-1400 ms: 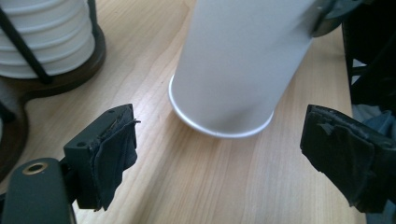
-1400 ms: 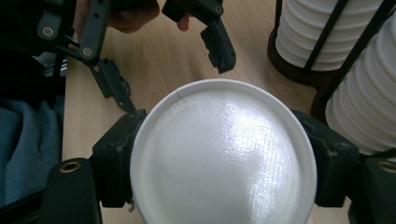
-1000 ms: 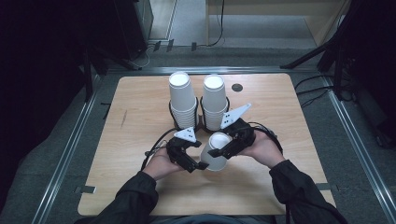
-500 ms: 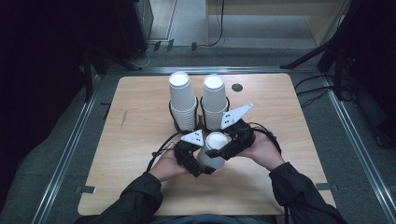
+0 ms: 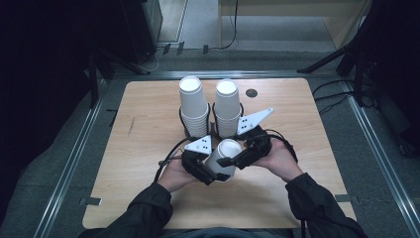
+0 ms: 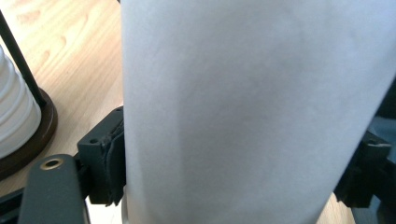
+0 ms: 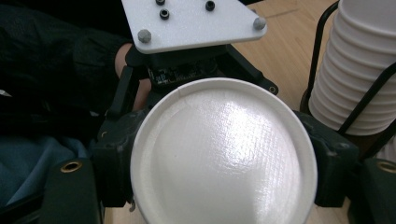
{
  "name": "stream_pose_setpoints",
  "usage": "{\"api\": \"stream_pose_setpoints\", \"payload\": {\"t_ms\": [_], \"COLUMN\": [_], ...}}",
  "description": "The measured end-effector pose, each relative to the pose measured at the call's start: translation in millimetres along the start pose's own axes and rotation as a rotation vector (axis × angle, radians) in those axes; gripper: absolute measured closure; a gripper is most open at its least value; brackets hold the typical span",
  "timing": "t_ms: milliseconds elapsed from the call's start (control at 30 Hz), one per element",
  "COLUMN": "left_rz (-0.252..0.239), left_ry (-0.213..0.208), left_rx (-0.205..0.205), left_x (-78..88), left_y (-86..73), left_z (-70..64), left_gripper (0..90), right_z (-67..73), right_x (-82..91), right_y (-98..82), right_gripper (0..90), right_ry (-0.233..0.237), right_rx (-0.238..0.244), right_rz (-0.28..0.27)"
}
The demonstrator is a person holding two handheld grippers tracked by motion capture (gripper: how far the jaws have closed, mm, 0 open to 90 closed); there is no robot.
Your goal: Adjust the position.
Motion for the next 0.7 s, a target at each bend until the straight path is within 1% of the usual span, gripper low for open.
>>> {"api": "stream_pose_setpoints", "payload": {"t_ms": [33, 67, 100, 133, 167, 200, 233, 267, 367, 400, 433, 467, 500, 533, 567, 600, 633, 667, 700], "left_rz": [0.000, 0.013, 0.029, 0.046, 0.046, 0.057, 0.061, 0.061, 0.089, 0.089, 0.103, 0.108, 0.119, 0.143, 0.143, 0.181, 0.181, 0.205, 0.205], "left_ry": [0.000, -0.012, -0.016, -0.011, -0.011, 0.002, -0.003, -0.003, 0.043, 0.043, 0.043, 0.052, 0.066, 0.075, 0.075, 0.088, 0.088, 0.112, 0.112], "left_rx": [0.000, 0.005, 0.016, 0.030, 0.030, 0.038, 0.050, 0.050, 0.053, 0.053, 0.053, 0.052, 0.049, 0.052, 0.052, 0.051, 0.051, 0.041, 0.041], "left_x": [0.0, 0.2, 0.4, 2.0, 2.0, 5.5, 7.2, 7.2, 18.1, 18.1, 20.9, 22.5, 25.0, 28.3, 28.3, 30.7, 30.7, 33.1, 33.1], "left_y": [0.0, 0.3, 0.8, 1.4, 1.4, 1.1, 0.9, 0.9, 0.0, 0.0, -0.2, -0.4, -0.6, -1.7, -1.7, -2.5, -2.5, -1.9, -1.9], "left_z": [0.0, 0.7, 1.2, 2.0, 2.0, 3.6, 4.9, 4.9, 7.6, 7.6, 8.6, 9.1, 9.8, 11.4, 11.4, 13.6, 13.6, 15.2, 15.2], "left_gripper": [17.5, 17.5, 17.5, 17.8, 17.8, 17.9, 18.0, 18.0, 18.0, 18.0, 18.0, 18.0, 18.0, 18.0, 18.0, 18.0, 18.0, 18.0, 18.0], "right_z": [0.0, -0.6, -1.2, -3.0, -3.2, -3.2, -3.6, -4.0, -5.9, -5.9, -7.1, -9.0, -9.0, -11.1, -11.1, -12.6, -13.2, -13.8, -13.8], "right_x": [0.0, -0.3, -0.6, -1.8, -1.8, -1.2, -0.6, -0.2, 0.4, 0.4, -0.4, -1.7, -1.7, -3.3, -3.3, -5.2, -6.3, -7.4, -7.4], "right_y": [0.0, -0.3, -0.7, -1.5, -1.9, -2.3, -2.8, -3.5, -7.6, -7.6, -10.2, -14.4, -14.4, -19.6, -19.6, -23.6, -24.7, -25.8, -25.8], "right_gripper": [25.4, 25.3, 24.9, 18.7, 17.4, 16.5, 14.5, 13.8, 13.8, 13.8, 13.8, 13.8, 13.8, 13.8, 13.8, 13.8, 13.8, 13.8, 13.8], "right_ry": [0.000, 0.002, 0.008, 0.017, 0.013, 0.010, 0.010, 0.013, 0.010, 0.010, 0.003, -0.010, -0.010, -0.023, -0.023, -0.024, -0.030, -0.041, -0.041], "right_rx": [0.000, 0.000, -0.011, -0.031, -0.034, -0.034, -0.033, -0.038, -0.046, -0.046, -0.046, -0.041, -0.041, -0.040, -0.040, -0.042, -0.039, -0.035, -0.035], "right_rz": [0.000, 0.001, 0.007, 0.019, 0.022, 0.018, 0.019, 0.019, 0.033, 0.033, 0.045, 0.065, 0.065, 0.081, 0.081, 0.092, 0.100, 0.112, 0.112]}}
Point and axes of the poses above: each handheld gripper's, and its own axes: x roughly backward along the jaws, y roughly out of its top, z roughly to its left, the point moved 2 cm from there along -x, roughly forward along the jaws, and after that the axes turned 5 degrees about z, right-handed, at the moved point
